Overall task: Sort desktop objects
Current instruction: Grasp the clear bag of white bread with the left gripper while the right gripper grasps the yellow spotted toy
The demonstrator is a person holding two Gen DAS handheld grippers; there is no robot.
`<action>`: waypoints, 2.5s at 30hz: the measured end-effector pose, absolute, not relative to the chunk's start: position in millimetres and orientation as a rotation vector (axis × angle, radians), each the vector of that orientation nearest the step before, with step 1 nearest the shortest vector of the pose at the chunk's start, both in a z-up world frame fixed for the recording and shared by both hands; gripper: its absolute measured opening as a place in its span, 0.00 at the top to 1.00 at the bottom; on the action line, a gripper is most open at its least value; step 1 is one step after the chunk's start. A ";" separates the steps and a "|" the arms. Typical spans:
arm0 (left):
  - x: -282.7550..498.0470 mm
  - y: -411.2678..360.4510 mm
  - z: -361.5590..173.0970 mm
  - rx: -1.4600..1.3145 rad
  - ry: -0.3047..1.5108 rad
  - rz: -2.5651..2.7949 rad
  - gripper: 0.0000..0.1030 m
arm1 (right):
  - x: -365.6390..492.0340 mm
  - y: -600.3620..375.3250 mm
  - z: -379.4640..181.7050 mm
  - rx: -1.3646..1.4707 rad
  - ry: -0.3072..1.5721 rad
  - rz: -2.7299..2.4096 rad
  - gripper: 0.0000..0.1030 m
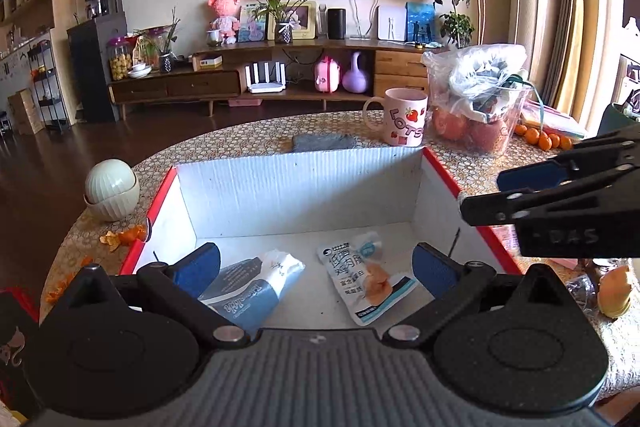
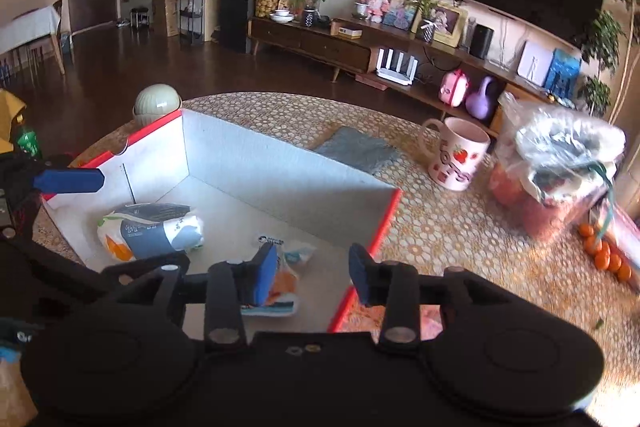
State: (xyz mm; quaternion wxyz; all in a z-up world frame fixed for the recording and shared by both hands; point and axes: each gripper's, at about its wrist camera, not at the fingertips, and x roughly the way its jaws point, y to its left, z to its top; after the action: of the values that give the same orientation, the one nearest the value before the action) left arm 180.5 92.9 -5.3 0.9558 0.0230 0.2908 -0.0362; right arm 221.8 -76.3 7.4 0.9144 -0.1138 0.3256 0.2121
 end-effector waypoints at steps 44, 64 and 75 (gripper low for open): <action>232.5 -118.1 -21.9 0.149 0.711 -0.269 0.00 | 121.2 -292.3 -40.3 -0.071 0.720 0.253 0.45; 321.8 -143.9 -86.7 0.183 0.875 -0.179 0.00 | 141.3 -275.1 -70.8 -0.146 0.750 0.308 0.45; 338.7 -144.8 -114.7 0.155 0.931 -0.166 0.00 | 149.5 -266.0 -76.5 -0.191 0.749 0.321 0.43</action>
State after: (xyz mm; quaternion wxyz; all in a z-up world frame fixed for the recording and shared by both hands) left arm 338.7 -144.8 -114.7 0.8874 0.0745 0.4479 -0.0800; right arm 149.5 -266.0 -76.5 0.9137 -0.0926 0.3637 0.1561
